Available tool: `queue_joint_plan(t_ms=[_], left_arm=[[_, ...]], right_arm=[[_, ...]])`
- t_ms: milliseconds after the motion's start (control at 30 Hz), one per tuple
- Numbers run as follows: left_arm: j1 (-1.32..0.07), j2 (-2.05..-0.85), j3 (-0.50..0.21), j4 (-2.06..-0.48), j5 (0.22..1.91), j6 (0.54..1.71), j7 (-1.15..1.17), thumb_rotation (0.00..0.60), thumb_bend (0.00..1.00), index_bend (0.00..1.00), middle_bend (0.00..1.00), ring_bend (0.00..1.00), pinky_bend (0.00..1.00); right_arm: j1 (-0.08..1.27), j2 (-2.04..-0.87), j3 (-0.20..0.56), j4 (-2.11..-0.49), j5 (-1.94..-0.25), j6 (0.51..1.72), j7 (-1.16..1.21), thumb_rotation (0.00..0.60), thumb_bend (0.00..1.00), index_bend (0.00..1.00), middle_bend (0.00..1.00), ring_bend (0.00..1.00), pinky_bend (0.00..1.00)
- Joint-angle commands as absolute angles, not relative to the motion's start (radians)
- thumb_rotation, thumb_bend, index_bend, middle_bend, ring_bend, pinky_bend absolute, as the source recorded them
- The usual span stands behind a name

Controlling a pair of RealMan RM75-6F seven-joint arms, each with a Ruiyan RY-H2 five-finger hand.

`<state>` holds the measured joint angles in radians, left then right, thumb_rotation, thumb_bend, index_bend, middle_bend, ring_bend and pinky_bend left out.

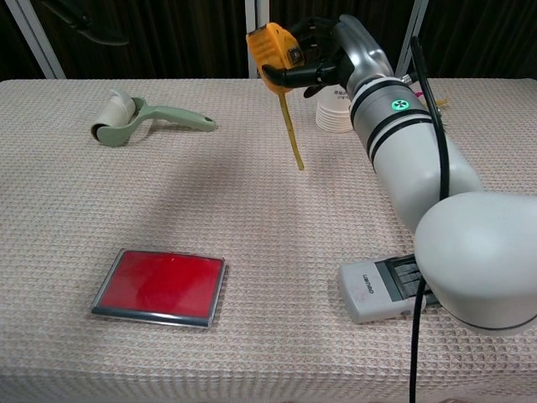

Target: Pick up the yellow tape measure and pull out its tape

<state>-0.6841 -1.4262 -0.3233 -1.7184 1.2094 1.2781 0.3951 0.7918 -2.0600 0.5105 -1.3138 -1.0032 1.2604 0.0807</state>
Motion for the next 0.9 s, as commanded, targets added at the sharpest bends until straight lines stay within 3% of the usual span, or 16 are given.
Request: queue_joint_plan(t_ms=[33, 200, 433, 900], left_arm=[[-0.709, -1.466, -0.351, -1.716, 1.218, 1.318, 0.438, 0.600, 0.11, 0.23, 0.24, 0.23, 0.35], [-0.728, -1.499, -0.371, -1.723, 1.209, 1.343, 0.471, 0.600, 0.12, 0.27, 0.29, 0.28, 0.41], [-0.750, -1.542, -0.366, -1.707, 1.226, 1.351, 0.483, 0.600, 0.13, 0.37, 0.41, 0.42, 0.61], [-0.808, -1.617, -0.360, -1.644, 1.229, 1.316, 0.513, 0.600, 0.21, 0.43, 0.44, 0.45, 0.65]], right_arm=[[0.808, -2.105, 0.559, -1.271, -1.036, 1.240, 0.206, 0.600, 0.33, 0.89, 0.72, 0.64, 0.48], [0.817, -2.129, 0.577, -1.234, -1.052, 1.212, 0.296, 0.600, 0.33, 0.89, 0.72, 0.64, 0.49], [0.824, -2.148, 0.605, -1.225, -1.044, 1.187, 0.355, 0.600, 0.33, 0.89, 0.72, 0.64, 0.50], [0.824, -2.173, 0.598, -1.200, -1.047, 1.170, 0.373, 0.600, 0.34, 0.89, 0.72, 0.64, 0.50]])
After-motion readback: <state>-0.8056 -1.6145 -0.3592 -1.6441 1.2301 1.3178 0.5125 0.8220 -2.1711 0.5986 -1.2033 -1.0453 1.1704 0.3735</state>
